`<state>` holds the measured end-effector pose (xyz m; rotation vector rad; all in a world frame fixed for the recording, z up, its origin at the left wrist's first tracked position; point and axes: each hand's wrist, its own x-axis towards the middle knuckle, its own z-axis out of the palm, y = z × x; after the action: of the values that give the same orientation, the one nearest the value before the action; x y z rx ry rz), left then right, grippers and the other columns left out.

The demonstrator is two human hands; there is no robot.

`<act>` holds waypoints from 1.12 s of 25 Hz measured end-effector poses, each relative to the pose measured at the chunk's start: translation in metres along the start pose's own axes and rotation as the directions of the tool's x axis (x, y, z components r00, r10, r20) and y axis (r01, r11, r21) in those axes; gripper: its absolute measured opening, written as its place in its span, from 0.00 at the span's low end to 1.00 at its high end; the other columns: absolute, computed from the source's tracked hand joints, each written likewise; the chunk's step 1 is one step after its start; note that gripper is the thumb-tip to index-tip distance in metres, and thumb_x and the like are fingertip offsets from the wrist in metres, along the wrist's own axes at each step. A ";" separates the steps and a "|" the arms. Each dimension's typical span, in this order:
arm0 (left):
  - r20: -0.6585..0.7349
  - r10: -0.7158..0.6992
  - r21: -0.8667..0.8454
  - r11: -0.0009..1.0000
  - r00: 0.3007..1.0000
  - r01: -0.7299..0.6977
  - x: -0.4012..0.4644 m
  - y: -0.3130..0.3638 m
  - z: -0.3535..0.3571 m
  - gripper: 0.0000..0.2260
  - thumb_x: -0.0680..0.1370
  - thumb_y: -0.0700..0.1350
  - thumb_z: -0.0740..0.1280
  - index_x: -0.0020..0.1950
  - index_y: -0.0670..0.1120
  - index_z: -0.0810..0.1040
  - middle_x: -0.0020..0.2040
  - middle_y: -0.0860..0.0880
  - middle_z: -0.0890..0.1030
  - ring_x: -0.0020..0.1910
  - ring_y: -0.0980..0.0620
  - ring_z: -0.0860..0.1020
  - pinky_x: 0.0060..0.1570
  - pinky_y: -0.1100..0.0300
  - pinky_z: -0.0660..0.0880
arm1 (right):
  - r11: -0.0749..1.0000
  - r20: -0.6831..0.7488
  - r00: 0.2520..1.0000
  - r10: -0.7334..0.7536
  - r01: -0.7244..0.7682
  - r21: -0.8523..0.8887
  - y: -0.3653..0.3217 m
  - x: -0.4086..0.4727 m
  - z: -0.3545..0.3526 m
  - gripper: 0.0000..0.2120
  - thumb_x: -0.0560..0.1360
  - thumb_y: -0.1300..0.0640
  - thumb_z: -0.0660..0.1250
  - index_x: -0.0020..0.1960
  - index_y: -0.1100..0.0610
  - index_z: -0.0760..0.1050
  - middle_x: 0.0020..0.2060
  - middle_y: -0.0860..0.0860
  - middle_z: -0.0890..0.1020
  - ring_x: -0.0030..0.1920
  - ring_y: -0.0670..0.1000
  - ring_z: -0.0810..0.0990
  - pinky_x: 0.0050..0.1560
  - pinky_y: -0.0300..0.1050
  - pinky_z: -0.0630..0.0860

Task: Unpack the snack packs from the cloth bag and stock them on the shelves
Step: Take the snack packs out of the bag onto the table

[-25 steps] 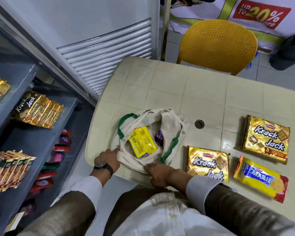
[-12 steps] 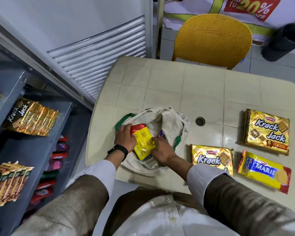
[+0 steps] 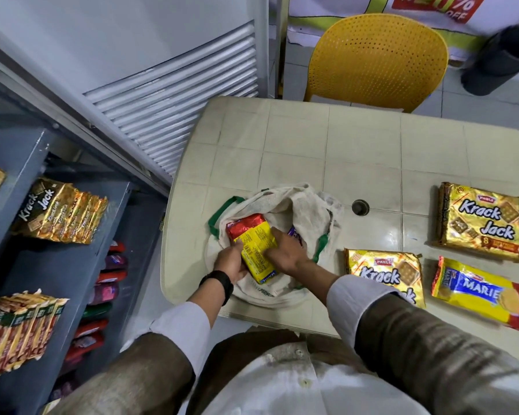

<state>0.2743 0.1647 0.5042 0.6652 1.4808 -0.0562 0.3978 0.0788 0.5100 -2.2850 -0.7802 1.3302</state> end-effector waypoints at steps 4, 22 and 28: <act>0.104 0.048 -0.095 0.995 0.993 -0.038 -0.013 0.005 0.003 0.27 0.83 0.62 0.55 0.69 0.42 0.74 0.62 0.43 0.80 0.60 0.45 0.79 0.52 0.53 0.77 | 0.988 -0.243 0.970 0.031 0.006 0.152 0.001 -0.013 -0.004 0.18 0.68 0.50 0.69 0.57 0.52 0.78 0.51 0.56 0.81 0.49 0.58 0.81 0.50 0.49 0.78; -0.093 0.130 -0.081 0.987 0.987 -0.138 -0.003 -0.001 -0.078 0.14 0.81 0.49 0.67 0.63 0.43 0.79 0.49 0.43 0.83 0.42 0.45 0.82 0.32 0.54 0.81 | 0.975 -0.165 0.983 -0.078 0.110 0.191 0.029 -0.050 0.041 0.21 0.74 0.68 0.61 0.66 0.65 0.76 0.53 0.58 0.83 0.53 0.53 0.83 0.53 0.40 0.78; -0.196 0.178 0.199 0.970 0.964 -0.139 -0.003 -0.018 -0.081 0.10 0.80 0.46 0.68 0.60 0.46 0.81 0.49 0.46 0.82 0.50 0.44 0.81 0.48 0.54 0.78 | 0.605 0.268 0.930 0.253 -0.368 0.706 0.022 -0.033 0.035 0.14 0.76 0.70 0.66 0.61 0.65 0.76 0.55 0.62 0.84 0.50 0.60 0.86 0.46 0.56 0.84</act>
<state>0.1937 0.1850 0.5044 0.9633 1.6349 0.0032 0.3596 0.0424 0.5028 -1.6769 0.1860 1.5857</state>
